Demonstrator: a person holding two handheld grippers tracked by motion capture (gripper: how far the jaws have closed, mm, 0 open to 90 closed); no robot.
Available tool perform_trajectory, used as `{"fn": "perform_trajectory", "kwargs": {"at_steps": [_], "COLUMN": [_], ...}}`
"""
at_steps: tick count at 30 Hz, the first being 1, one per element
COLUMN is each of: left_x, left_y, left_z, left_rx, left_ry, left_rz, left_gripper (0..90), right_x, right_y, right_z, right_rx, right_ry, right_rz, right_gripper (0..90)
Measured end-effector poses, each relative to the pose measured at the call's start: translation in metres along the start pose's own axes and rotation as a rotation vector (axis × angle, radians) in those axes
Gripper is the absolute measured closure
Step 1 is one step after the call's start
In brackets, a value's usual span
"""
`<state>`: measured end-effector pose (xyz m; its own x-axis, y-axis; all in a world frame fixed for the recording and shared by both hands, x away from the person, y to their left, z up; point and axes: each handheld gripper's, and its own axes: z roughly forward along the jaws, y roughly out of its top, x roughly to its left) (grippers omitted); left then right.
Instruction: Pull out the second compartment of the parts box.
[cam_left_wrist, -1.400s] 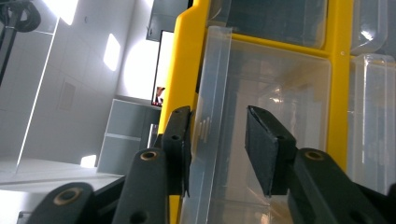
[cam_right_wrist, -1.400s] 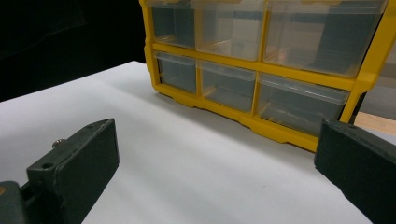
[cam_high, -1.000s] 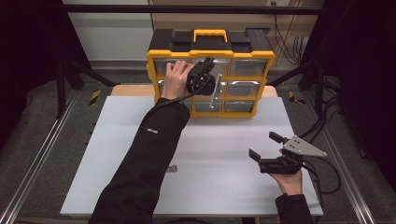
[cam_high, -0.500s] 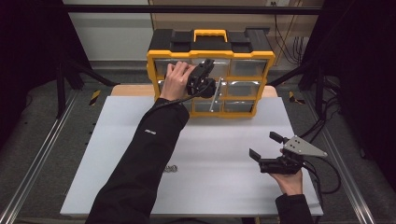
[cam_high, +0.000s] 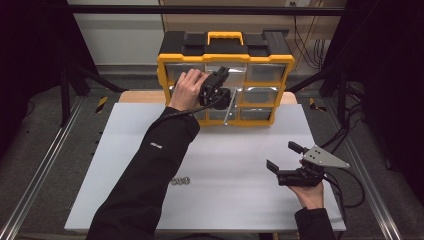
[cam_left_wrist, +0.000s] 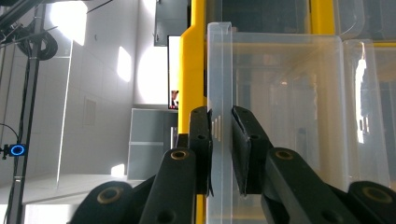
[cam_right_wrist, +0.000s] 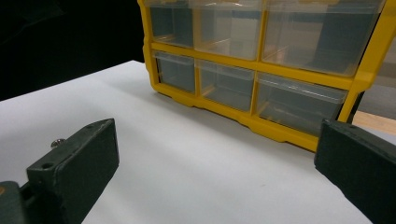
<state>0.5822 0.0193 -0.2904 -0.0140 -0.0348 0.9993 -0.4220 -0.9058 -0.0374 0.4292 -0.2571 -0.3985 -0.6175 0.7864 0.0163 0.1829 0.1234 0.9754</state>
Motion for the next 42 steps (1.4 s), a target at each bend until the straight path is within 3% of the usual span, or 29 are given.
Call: {"fn": "perform_trajectory", "kwargs": {"at_steps": [16,20,37,42], "left_x": [0.001,0.001,0.002,0.001], "left_y": [0.006,0.008,0.017,0.019], "left_z": [-0.015,-0.019,-0.038,-0.042], "left_rx": [0.008,-0.002,-0.021,-0.023], "left_ry": [-0.004,-0.01,0.001,-0.009], "left_rz": [0.005,-0.008,0.017,0.007], "left_gripper": [78.3,78.4,78.3,78.3], "right_x": [0.0,-0.001,0.0,0.001], "right_y": [0.0,0.0,0.0,0.0], "right_z": [0.0,0.0,0.0,0.0], "right_rx": [-0.017,-0.015,-0.013,-0.005], "right_ry": [0.004,0.005,0.005,0.006], "right_rz": [-0.007,-0.011,-0.005,0.003], "right_gripper": [0.4,0.4,0.4,0.4]}}
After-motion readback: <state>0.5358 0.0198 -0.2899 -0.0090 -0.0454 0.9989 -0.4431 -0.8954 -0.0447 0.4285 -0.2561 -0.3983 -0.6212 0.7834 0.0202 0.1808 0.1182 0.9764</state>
